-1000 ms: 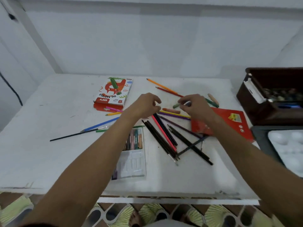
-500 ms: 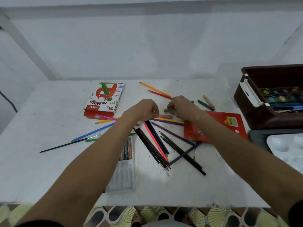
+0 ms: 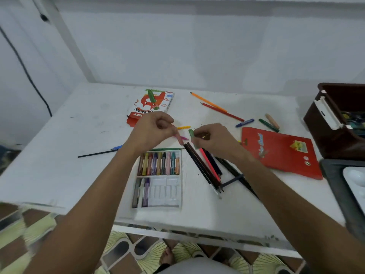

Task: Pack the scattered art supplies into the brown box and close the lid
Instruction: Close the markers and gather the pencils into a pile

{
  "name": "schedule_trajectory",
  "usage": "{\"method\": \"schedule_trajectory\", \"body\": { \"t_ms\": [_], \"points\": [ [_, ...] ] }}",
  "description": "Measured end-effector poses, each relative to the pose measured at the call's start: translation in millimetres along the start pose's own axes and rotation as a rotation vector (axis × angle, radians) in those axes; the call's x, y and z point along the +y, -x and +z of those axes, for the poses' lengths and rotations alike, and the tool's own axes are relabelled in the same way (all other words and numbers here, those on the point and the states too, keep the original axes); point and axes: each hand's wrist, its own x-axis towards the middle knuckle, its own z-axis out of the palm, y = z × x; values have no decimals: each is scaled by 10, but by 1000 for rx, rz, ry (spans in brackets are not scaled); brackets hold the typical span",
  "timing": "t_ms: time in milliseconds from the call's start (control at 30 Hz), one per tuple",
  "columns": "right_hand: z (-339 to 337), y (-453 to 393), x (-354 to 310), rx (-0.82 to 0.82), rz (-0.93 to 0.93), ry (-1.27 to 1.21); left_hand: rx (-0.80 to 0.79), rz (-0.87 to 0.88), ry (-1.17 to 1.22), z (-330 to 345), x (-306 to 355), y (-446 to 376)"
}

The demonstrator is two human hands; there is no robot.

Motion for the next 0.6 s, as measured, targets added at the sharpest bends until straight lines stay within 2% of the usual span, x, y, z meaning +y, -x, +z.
{"method": "schedule_trajectory", "body": {
  "t_ms": [200,467,600],
  "points": [
    [455,397,-289,-107,50,-69,72,-134,159,-329,-170,613],
    [886,671,-402,-176,126,-189,-43,-199,39,-331,-499,923],
    [1002,715,-460,-161,155,-153,-99,-169,-98,-286,-593,977]
  ]
}}
